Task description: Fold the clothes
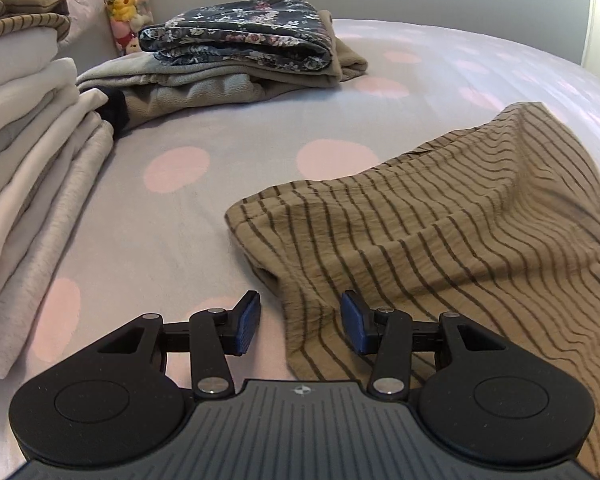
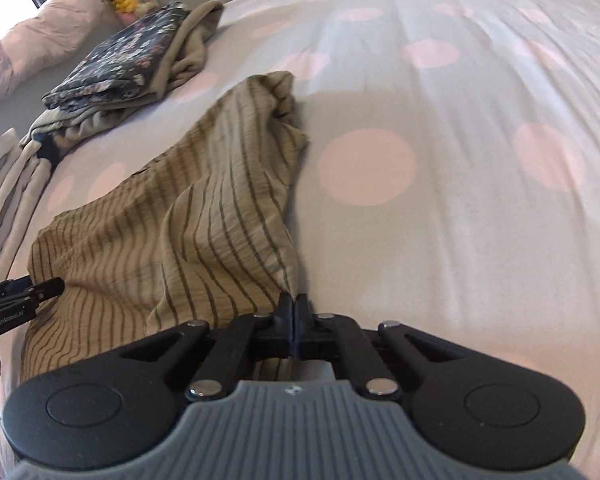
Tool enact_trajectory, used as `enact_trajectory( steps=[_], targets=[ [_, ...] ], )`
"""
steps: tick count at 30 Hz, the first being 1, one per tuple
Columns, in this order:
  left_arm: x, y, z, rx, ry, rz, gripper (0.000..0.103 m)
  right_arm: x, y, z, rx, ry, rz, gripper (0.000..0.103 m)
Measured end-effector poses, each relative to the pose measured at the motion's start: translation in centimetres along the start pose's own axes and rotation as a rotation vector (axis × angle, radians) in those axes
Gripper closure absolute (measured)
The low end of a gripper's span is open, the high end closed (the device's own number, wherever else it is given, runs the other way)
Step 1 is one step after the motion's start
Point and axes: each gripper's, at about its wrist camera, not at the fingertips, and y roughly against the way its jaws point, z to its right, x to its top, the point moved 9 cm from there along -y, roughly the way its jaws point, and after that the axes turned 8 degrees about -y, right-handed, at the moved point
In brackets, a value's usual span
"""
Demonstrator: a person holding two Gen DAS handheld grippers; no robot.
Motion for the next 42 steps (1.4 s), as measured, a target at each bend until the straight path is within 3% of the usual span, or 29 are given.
enact_trajectory(
  steps=[4, 9, 14, 16, 18, 23, 28, 34, 37, 42],
  targets=[
    [0.0, 0.1, 0.0, 0.010, -0.002, 0.000, 0.060, 0.0, 0.4, 0.3, 0.005, 0.006, 0.011, 0.100],
    [0.3, 1.6, 0.0, 0.049, -0.007, 0.003, 0.060, -0.4, 3.0, -0.3, 0.018, 0.024, 0.037, 0.080],
    [0.6, 5.0, 1.6, -0.028, -0.005, 0.056, 0.060, -3.5, 7.0, -1.1, 0.024, 0.140, 0.063, 0.078],
    [0.7, 6.4, 2.9, -0.067, -0.025, 0.072, 0.060, -5.3, 8.5, -1.6, 0.035, 0.182, 0.078, 0.068],
    [0.9, 7.9, 4.4, -0.084, -0.070, 0.096, 0.060, -7.0, 9.9, -2.1, 0.047, 0.225, 0.093, 0.055],
    [1.4, 11.8, 9.1, -0.097, -0.250, 0.169, 0.060, -11.0, 12.8, -4.8, 0.094, 0.380, 0.119, 0.054],
    [0.2, 14.0, 13.4, -0.145, -0.389, 0.179, 0.060, -14.2, 14.5, -6.8, 0.154, 0.501, 0.115, 0.054],
    [-2.5, 16.3, 17.8, -0.155, -0.566, 0.165, 0.060, -15.8, 14.7, -5.7, 0.111, 0.515, 0.132, 0.053],
    [-4.1, 17.6, 20.1, -0.158, -0.679, 0.175, 0.060, -15.5, 15.0, -5.7, 0.124, 0.512, 0.156, 0.046],
    [-6.5, 18.1, 22.5, -0.106, -0.851, 0.146, 0.060, -15.9, 14.8, -5.6, 0.144, 0.522, 0.138, 0.046]
  ],
)
